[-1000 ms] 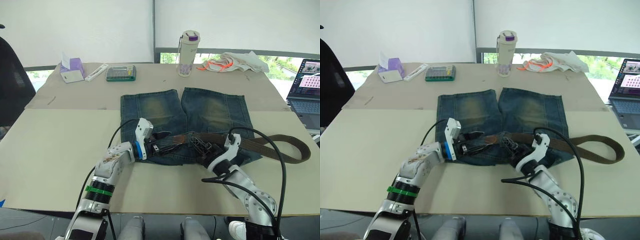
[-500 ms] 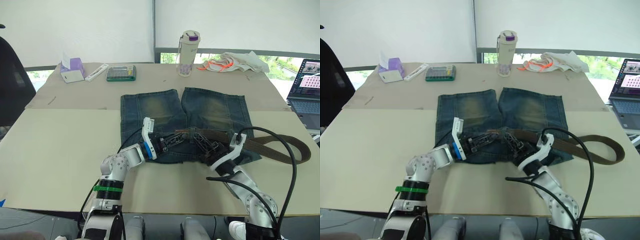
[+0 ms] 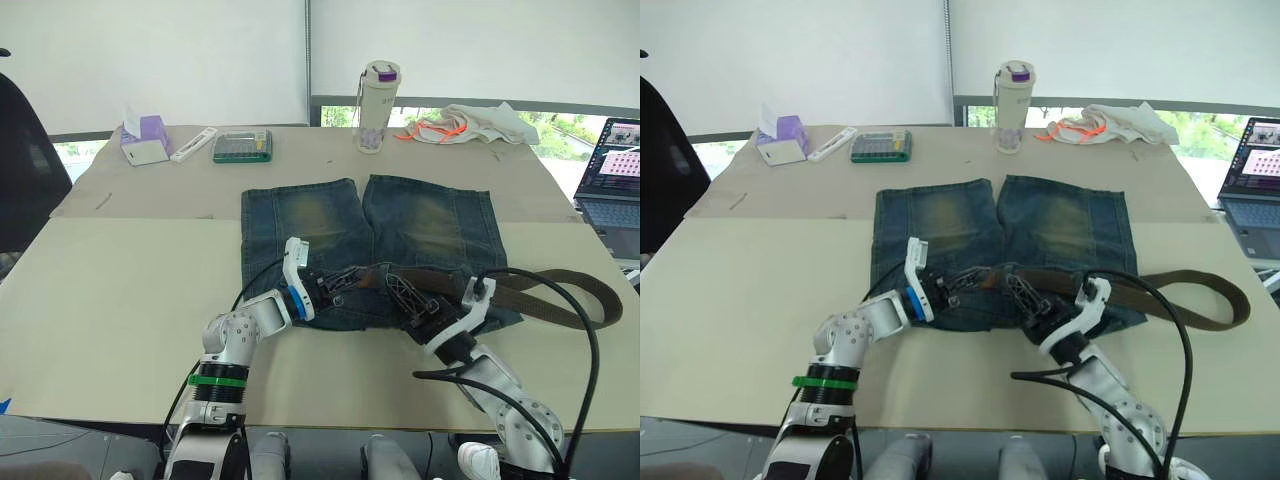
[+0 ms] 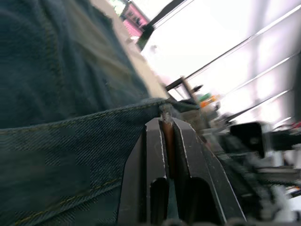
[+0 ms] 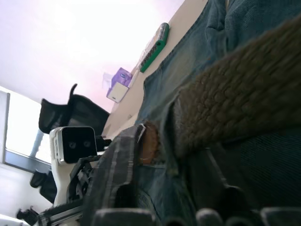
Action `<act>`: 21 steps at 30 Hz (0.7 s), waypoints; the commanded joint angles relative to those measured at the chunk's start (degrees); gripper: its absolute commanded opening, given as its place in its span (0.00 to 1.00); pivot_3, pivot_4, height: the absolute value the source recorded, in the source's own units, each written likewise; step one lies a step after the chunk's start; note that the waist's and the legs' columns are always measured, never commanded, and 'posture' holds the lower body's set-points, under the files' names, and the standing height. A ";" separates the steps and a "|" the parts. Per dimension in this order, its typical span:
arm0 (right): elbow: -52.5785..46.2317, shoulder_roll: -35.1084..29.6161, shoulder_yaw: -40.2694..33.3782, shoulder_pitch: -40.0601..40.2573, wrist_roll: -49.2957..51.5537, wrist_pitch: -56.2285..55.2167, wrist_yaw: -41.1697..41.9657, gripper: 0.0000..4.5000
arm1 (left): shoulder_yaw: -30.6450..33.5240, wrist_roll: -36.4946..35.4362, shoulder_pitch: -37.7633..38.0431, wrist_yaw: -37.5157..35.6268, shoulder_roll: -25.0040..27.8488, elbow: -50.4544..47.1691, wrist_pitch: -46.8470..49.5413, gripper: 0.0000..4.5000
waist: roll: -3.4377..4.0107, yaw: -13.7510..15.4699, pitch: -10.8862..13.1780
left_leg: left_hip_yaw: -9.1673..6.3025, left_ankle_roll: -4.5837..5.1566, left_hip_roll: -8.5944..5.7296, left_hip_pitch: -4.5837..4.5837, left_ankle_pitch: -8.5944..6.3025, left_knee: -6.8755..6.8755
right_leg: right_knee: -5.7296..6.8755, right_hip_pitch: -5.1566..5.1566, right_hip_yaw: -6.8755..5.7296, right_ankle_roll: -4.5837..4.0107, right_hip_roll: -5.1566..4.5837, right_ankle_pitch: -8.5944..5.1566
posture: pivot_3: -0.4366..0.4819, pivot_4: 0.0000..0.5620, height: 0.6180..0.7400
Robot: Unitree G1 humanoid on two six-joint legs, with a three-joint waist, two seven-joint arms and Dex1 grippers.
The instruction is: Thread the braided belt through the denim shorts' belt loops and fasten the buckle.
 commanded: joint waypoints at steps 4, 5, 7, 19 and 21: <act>-2.21 -2.15 0.03 1.94 -3.79 -1.51 2.40 0.77 | 1.15 1.68 1.27 -1.71 6.09 -2.96 -3.06 0.00 | 0.00 0.03 0.00 | 0.00 0.00 0.01 0.00 0.00 0.00 | 0.01 -0.02 0.01 -0.01 0.01 0.00 | 0.48 0.27 1.00; -2.16 -2.10 0.05 2.02 -4.13 -1.59 2.44 0.77 | 1.22 1.74 1.37 -1.79 6.70 -2.98 -3.24 0.00 | 0.00 0.02 0.00 | 0.00 0.00 0.01 0.00 0.00 0.00 | 0.00 -0.02 0.02 -0.01 0.01 0.00 | 0.48 0.27 1.00; -2.27 -2.07 -0.25 2.25 -4.21 -1.53 2.81 0.77 | 2.61 0.94 1.80 -1.98 8.83 -3.69 -2.68 0.00 | 0.00 0.04 0.00 | 0.00 0.00 0.01 0.00 0.00 0.00 | 0.00 -0.02 0.02 0.00 0.01 0.00 | 0.48 0.27 1.00; -6.40 -16.08 -8.62 9.18 -3.21 1.26 11.49 0.77 | 6.77 -1.24 3.74 -5.32 16.14 -5.50 -2.41 0.00 | -0.05 0.75 0.03 | 0.00 -0.01 -0.01 -0.05 0.00 0.00 | -0.10 0.00 0.03 -0.01 -0.01 0.00 | 0.48 0.27 1.00; -7.69 -22.50 -11.20 12.16 -3.36 2.20 17.12 0.77 | 6.74 -1.56 3.85 -5.75 16.35 -5.96 -2.29 0.00 | -0.05 0.92 0.03 | 0.03 -0.01 -0.02 -0.07 0.00 0.00 | -0.12 0.00 0.04 0.00 -0.02 0.00 | 0.48 0.27 1.00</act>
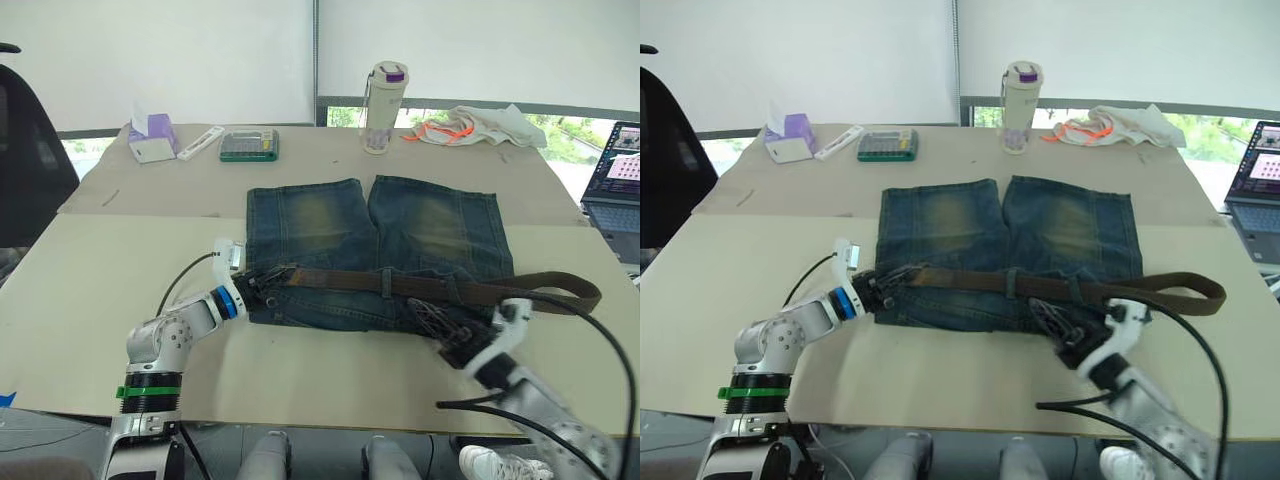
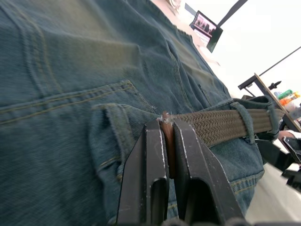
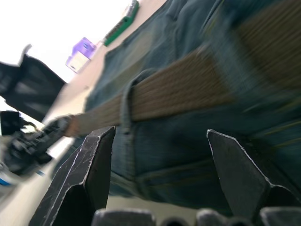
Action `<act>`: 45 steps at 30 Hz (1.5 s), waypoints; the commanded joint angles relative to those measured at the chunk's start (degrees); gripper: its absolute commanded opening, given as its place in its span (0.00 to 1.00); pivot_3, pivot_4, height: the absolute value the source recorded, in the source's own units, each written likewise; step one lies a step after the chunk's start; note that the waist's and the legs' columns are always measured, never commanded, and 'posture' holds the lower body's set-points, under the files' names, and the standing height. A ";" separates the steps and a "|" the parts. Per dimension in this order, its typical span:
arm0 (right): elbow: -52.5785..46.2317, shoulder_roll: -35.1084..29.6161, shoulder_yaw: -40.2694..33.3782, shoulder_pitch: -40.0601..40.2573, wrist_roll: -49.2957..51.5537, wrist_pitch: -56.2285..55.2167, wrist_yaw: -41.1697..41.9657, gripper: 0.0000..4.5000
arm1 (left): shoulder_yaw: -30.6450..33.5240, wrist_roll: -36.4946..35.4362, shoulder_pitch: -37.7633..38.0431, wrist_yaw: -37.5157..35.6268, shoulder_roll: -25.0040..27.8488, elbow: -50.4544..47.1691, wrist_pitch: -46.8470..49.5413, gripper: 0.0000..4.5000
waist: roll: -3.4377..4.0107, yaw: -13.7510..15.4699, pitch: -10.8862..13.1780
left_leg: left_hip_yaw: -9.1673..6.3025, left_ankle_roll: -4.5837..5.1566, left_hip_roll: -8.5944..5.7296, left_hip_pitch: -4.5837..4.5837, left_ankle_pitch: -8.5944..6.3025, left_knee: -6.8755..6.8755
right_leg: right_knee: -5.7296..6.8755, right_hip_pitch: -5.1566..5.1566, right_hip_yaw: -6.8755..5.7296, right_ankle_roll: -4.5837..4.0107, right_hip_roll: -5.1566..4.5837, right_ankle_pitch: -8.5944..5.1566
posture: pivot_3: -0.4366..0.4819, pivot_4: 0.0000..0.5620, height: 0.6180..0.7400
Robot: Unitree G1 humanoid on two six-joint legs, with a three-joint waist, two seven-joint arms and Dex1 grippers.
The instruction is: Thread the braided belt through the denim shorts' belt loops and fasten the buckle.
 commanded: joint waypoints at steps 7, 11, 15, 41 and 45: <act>5.71 -18.82 -11.92 0.30 -7.11 -0.35 14.18 0.77 | -0.11 -0.94 0.02 -1.86 0.07 -4.12 -0.89 0.00 | -0.10 -0.25 0.02 | 0.03 0.00 0.02 0.03 0.00 0.03 | -0.02 0.04 -0.01 -0.02 0.01 0.01 | 0.48 0.27 1.00; 10.94 -22.64 -10.01 -6.78 -10.21 0.77 16.94 0.77 | -1.31 -0.95 -0.28 -2.16 -0.99 -4.44 -0.60 0.00 | -0.10 -0.36 0.03 | 0.06 0.00 0.02 0.01 0.00 0.03 | -0.04 0.04 0.01 -0.02 0.00 0.02 | 0.48 0.27 1.00; 17.50 -25.95 -5.87 -15.28 -13.64 3.53 18.22 0.77 | -2.81 -0.05 -0.41 -2.52 -1.94 -4.01 -1.26 0.00 | -0.11 -0.17 0.03 | 0.06 0.00 0.00 -0.01 0.01 0.06 | -0.07 0.07 0.01 -0.04 0.00 0.03 | 0.48 0.27 1.00; 30.71 -25.16 -1.12 -28.39 -22.92 10.55 20.68 0.01 | -4.51 0.54 0.04 -1.65 -3.54 -4.34 -2.76 0.00 | -0.12 0.90 0.03 | 0.06 -0.01 0.00 -0.11 0.01 0.08 | -0.18 0.05 -0.02 -0.05 0.00 0.04 | 0.48 0.27 1.00; 34.16 -24.19 -4.01 -28.73 -25.91 11.36 14.08 0.01 | -4.83 0.86 -0.27 -1.93 -3.31 -3.42 -3.25 0.00 | -0.11 0.94 0.03 | 0.06 -0.01 0.00 -0.11 0.01 0.08 | -0.18 0.05 -0.02 -0.05 0.00 0.04 | 0.48 0.27 1.00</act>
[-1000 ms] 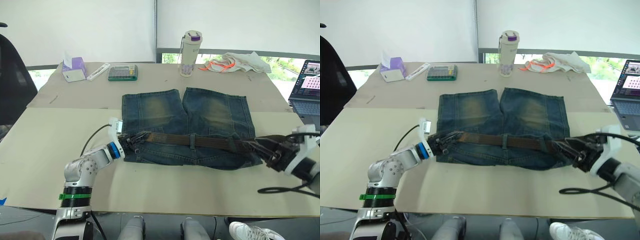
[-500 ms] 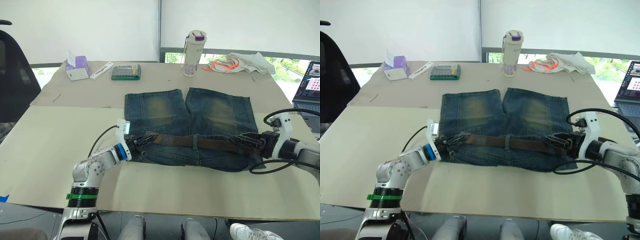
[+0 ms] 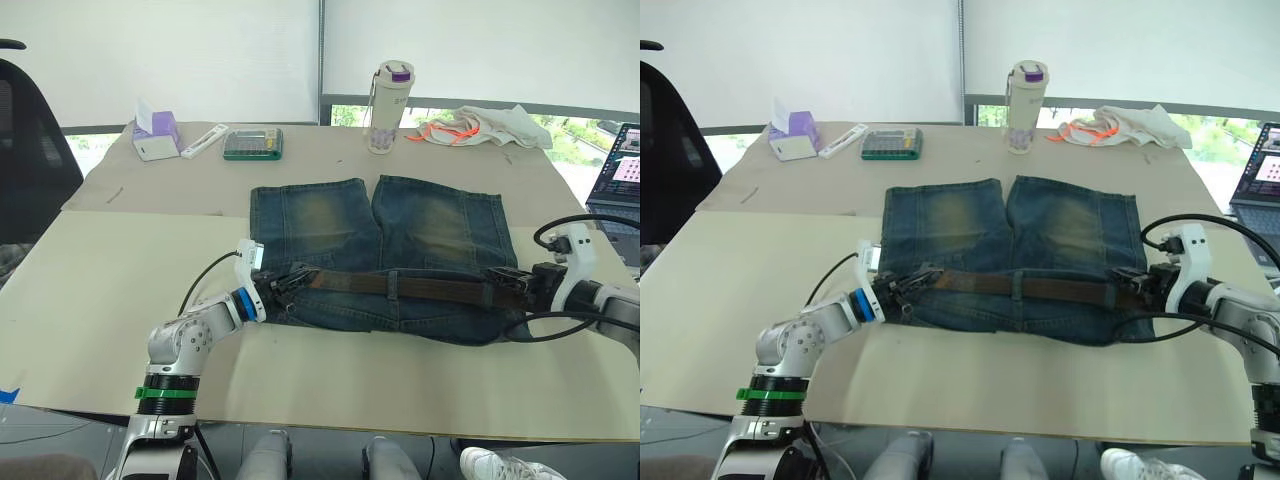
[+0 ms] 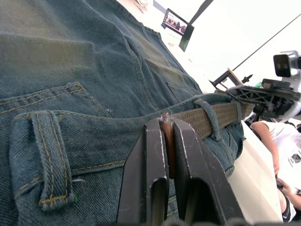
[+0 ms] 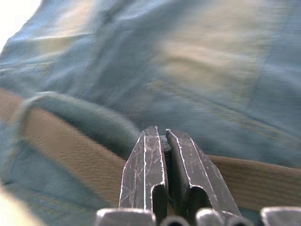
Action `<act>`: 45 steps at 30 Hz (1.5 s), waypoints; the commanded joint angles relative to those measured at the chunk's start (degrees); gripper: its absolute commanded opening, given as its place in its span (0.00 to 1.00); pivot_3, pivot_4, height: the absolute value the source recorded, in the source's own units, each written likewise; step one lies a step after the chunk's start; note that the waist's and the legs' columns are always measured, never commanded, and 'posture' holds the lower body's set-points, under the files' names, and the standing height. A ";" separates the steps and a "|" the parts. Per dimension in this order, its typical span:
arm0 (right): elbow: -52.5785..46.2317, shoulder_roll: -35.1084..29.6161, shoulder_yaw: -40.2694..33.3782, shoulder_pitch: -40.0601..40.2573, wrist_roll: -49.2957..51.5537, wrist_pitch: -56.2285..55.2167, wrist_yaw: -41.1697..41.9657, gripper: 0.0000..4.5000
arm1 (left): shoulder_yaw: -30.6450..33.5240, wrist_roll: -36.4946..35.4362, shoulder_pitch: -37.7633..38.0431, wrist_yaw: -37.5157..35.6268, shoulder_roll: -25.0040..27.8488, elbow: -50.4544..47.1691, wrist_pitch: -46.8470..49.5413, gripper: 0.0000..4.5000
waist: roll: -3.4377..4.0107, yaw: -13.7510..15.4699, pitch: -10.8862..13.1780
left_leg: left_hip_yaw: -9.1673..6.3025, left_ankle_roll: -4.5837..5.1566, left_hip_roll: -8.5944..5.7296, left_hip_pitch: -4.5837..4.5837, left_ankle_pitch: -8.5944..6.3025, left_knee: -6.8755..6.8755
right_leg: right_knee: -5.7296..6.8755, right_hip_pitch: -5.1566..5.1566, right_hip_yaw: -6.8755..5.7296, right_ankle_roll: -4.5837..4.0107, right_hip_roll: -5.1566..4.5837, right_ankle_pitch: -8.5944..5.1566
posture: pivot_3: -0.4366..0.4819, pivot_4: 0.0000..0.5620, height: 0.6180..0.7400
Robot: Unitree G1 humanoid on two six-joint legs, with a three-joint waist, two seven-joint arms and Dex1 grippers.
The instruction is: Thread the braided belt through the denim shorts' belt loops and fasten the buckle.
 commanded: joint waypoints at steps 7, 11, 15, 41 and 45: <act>4.82 -2.93 -9.24 2.40 -4.11 2.04 -7.61 0.01 | -0.66 0.89 -0.52 -0.53 0.31 -0.59 -2.23 0.00 | 0.00 0.22 0.00 | 0.00 0.00 -0.02 -0.07 0.00 0.00 | -0.05 0.00 0.00 0.00 -0.01 0.00 | 0.48 0.27 1.00; 4.45 -5.44 -11.64 4.44 -3.53 3.15 -6.05 0.01 | -1.90 2.38 -1.45 -0.08 -0.24 0.00 -3.89 0.00 | 0.01 0.26 0.00 | 0.00 0.00 -0.06 -0.08 0.00 0.01 | -0.05 0.00 0.00 0.00 -0.03 0.00 | 0.48 0.27 1.00; 5.61 -7.83 -14.30 6.08 -3.65 4.93 -5.89 0.01 | -3.73 4.17 -2.88 -0.05 -1.57 0.93 -5.69 0.00 | 0.01 0.25 0.00 | 0.00 0.00 -0.07 -0.10 0.00 0.04 | -0.06 0.00 -0.02 0.00 -0.04 0.00 | 0.48 0.27 1.00; 6.63 -7.83 -15.82 12.68 -9.93 -12.05 3.15 0.01 | 2.28 6.64 -8.69 -2.25 4.59 11.66 -11.42 0.00 | 0.04 -0.20 -0.02 | 0.00 -0.01 -0.08 -0.11 0.01 0.11 | -0.04 0.00 -0.03 0.03 -0.05 -0.01 | 0.48 0.27 1.00; 5.69 -6.47 -17.41 9.74 -7.66 -16.42 6.91 0.19 | 2.63 2.40 -8.28 -4.05 3.23 8.35 -7.05 0.00 | 0.05 -0.38 -0.02 | 0.00 -0.01 -0.07 -0.11 0.01 0.12 | -0.02 0.00 -0.03 0.03 -0.05 0.00 | 0.48 0.27 1.00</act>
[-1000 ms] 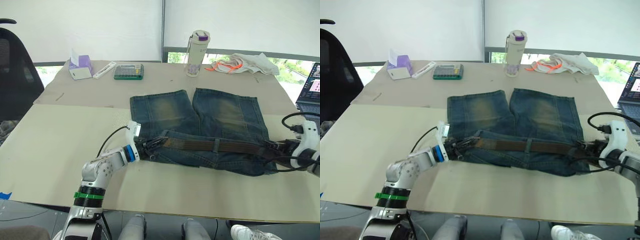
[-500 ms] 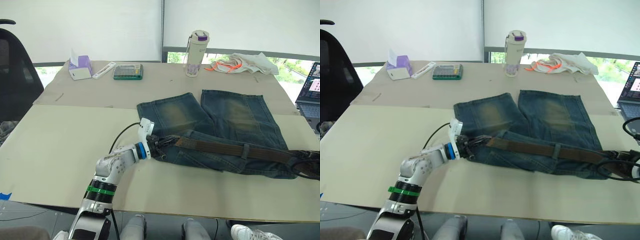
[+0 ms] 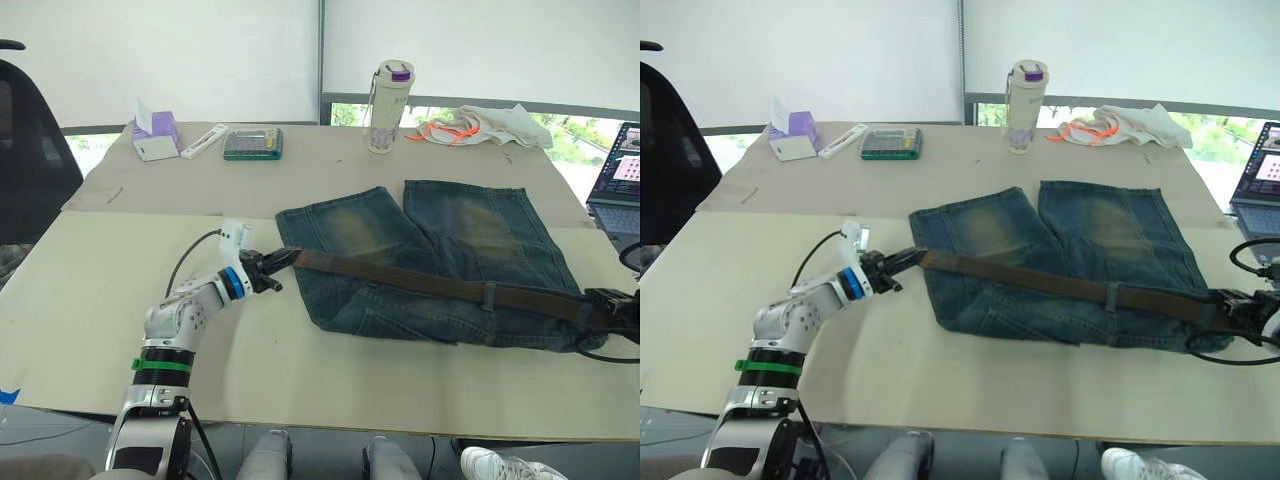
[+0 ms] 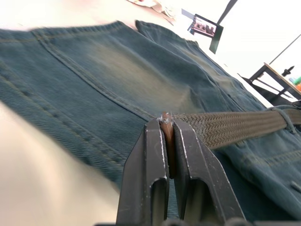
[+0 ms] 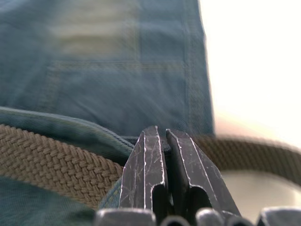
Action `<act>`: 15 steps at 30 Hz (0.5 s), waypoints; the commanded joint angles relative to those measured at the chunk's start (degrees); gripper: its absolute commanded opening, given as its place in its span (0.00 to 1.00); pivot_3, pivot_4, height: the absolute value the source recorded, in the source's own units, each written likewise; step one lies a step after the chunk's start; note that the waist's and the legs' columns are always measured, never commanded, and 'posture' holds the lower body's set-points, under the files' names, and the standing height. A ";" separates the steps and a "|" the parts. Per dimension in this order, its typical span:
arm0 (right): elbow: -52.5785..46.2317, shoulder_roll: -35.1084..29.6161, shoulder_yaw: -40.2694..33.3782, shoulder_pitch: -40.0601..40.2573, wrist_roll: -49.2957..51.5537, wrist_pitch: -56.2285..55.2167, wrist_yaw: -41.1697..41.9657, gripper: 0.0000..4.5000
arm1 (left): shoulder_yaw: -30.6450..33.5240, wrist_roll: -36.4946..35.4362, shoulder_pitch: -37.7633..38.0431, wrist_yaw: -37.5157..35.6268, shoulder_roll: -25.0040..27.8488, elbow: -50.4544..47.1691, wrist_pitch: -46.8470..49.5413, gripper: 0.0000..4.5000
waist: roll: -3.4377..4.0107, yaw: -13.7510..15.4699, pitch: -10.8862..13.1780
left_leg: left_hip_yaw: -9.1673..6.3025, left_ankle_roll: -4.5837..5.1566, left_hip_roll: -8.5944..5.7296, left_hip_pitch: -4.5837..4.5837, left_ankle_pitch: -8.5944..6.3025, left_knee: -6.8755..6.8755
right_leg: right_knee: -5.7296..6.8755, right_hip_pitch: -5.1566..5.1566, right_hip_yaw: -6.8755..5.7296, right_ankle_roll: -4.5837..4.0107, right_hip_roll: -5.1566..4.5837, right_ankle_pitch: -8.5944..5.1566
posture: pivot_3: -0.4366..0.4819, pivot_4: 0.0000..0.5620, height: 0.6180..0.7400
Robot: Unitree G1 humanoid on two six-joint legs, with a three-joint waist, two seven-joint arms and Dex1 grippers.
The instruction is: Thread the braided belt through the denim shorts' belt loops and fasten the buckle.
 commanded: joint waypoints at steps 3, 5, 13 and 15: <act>-7.32 1.89 -7.31 -4.15 7.99 -0.93 4.15 0.41 | 1.45 -9.05 -0.18 -1.87 -3.44 -7.15 8.13 0.00 | 0.00 -0.05 0.00 | -0.01 -0.02 0.01 0.00 0.02 0.02 | 0.04 0.00 0.00 0.00 0.00 0.00 | 0.48 0.27 1.00; -10.67 3.61 -9.97 -5.05 13.06 2.54 3.86 0.55 | 1.21 -11.47 0.23 -1.96 -5.05 -8.78 11.07 0.00 | 0.00 -0.01 0.00 | -0.01 -0.03 0.01 -0.01 0.01 0.02 | 0.05 0.00 0.00 0.00 0.00 0.00 | 0.48 0.27 1.00; -38.91 13.35 -4.62 4.44 44.36 21.46 -5.39 0.86 | 0.32 -16.71 -0.33 1.75 -12.66 -11.15 17.37 0.00 | -0.01 0.10 0.00 | -0.11 0.01 0.06 -0.11 -0.01 0.21 | 0.11 0.00 -0.11 0.00 0.02 0.00 | 0.48 0.27 1.00; -41.93 16.38 -1.16 5.95 46.49 21.06 -9.84 0.86 | -0.16 -15.86 -0.52 2.48 -13.49 -10.42 17.11 0.00 | -0.03 0.08 0.01 | -0.10 0.02 0.03 -0.14 -0.02 0.39 | 0.21 0.01 -0.09 0.00 0.02 0.00 | 0.48 0.27 1.00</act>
